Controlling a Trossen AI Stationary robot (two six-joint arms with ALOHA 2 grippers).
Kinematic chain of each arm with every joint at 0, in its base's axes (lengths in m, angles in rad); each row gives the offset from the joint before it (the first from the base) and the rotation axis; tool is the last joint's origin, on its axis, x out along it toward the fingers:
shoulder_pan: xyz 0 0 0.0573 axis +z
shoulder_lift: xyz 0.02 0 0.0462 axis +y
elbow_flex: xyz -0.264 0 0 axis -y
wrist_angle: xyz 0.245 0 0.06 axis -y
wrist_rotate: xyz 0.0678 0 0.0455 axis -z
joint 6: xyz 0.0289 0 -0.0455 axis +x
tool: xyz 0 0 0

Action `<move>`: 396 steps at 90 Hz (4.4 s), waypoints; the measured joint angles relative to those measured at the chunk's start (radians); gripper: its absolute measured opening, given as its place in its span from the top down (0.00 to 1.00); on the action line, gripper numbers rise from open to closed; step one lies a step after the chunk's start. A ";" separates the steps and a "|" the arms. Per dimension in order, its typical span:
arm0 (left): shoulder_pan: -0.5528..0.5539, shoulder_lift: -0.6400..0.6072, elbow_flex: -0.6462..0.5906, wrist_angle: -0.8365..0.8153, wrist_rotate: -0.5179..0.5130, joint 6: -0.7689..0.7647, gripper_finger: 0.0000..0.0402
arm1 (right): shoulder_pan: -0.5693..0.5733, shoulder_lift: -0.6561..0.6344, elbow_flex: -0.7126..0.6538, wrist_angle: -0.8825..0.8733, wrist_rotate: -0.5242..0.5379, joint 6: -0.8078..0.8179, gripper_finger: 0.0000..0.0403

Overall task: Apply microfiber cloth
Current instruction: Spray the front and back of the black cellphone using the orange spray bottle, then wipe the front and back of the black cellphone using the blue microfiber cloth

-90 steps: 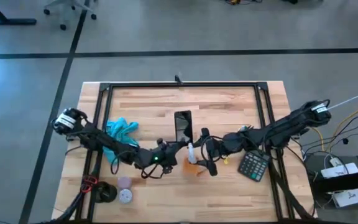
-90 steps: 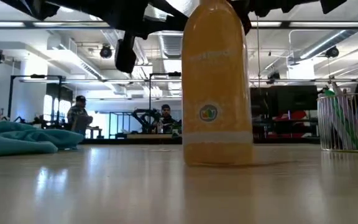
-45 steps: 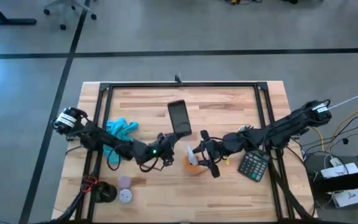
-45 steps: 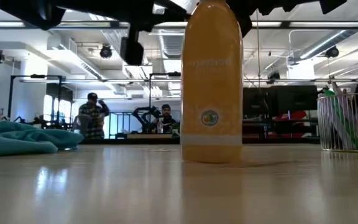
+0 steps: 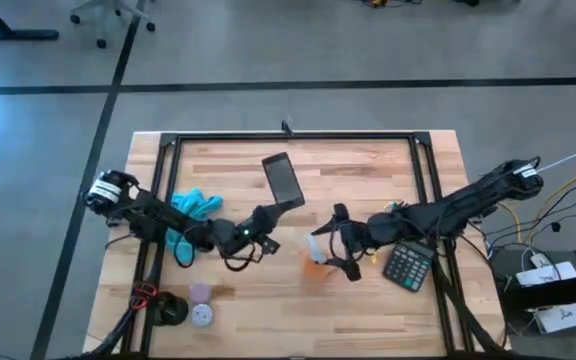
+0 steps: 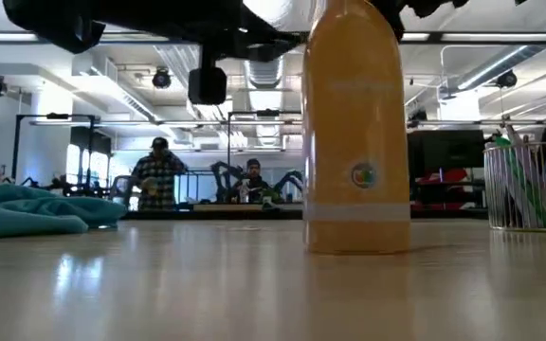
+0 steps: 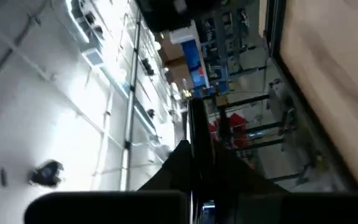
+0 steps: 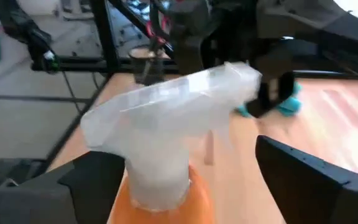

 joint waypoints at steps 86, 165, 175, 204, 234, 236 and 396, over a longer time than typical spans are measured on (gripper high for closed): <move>-0.062 0.034 -0.067 -0.275 -0.161 -0.790 0.98 | 0.070 0.025 0.000 0.041 0.315 0.160 0.54; -0.063 0.043 -0.050 -0.365 -0.149 -0.942 0.98 | -0.605 -0.301 0.001 -0.262 0.539 -0.008 0.81; -0.063 0.043 -0.051 -0.367 -0.148 -0.956 0.98 | -0.830 -0.324 0.001 -0.284 0.431 -0.025 0.81; -0.064 0.043 -0.055 -0.418 -0.149 -1.001 0.98 | -1.303 -0.269 0.000 -0.285 -0.015 -0.035 0.81; -0.066 0.043 -0.057 -0.445 -0.152 -1.016 0.98 | -1.331 -0.269 -0.021 -0.276 -0.037 -0.124 0.76; -0.067 0.043 -0.057 -0.451 -0.154 -1.015 0.98 | -1.331 -0.269 -0.025 -0.270 -0.035 -0.123 0.74; 0.229 -0.380 -0.032 -0.641 0.551 -1.937 0.98 | -0.626 -0.097 -0.034 -0.086 -0.587 -0.276 0.53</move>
